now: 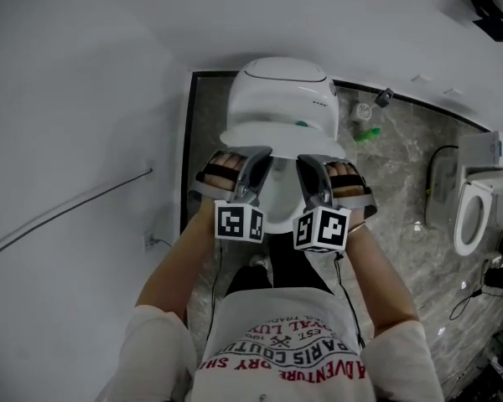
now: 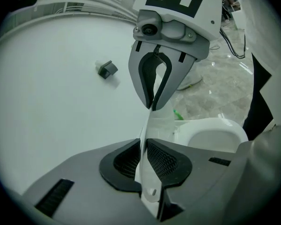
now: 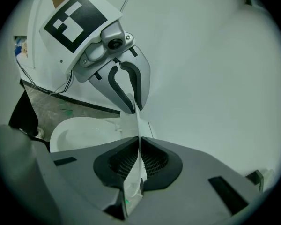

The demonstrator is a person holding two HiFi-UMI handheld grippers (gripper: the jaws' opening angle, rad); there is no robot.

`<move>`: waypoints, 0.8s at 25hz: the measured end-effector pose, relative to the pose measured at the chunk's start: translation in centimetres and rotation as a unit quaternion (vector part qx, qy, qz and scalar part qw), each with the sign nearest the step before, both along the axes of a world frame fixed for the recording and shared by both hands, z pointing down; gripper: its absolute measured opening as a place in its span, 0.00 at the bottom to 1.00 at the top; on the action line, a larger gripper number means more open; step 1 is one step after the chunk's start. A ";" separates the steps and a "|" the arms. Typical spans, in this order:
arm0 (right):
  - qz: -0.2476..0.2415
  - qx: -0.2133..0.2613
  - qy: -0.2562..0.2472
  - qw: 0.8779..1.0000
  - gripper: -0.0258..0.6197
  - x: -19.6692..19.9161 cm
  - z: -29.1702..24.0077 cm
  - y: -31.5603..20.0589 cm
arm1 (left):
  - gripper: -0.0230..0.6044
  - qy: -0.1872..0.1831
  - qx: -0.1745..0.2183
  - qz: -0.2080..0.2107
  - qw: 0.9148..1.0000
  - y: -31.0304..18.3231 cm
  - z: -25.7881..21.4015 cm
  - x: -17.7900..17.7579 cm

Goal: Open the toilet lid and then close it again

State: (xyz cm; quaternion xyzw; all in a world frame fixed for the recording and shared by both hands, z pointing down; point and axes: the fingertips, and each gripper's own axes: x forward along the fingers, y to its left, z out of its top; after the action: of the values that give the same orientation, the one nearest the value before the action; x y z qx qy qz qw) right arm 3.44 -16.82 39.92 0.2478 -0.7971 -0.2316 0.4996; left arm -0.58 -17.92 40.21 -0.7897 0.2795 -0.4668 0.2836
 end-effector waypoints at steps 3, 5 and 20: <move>-0.003 -0.002 -0.008 1.000 0.09 0.1 -0.5 -2.1 | 0.12 -0.002 -0.002 -0.005 1.000 -2.2 -0.5 0.1; -0.008 -0.001 -0.009 1.000 0.09 0.1 -0.7 -3.6 | 0.12 0.004 -0.003 -0.012 1.000 -3.6 -0.8 0.1; 0.024 -0.015 -0.033 0.999 0.09 0.5 -1.4 -14.4 | 0.14 0.042 -0.016 0.014 0.999 -14.1 -1.4 0.5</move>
State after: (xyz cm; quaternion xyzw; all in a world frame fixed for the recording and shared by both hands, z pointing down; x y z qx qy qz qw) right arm 3.94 -31.19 38.50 0.2666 -0.8103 -0.1989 0.4824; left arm -0.13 -32.04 38.79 -0.8169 0.2724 -0.4335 0.2657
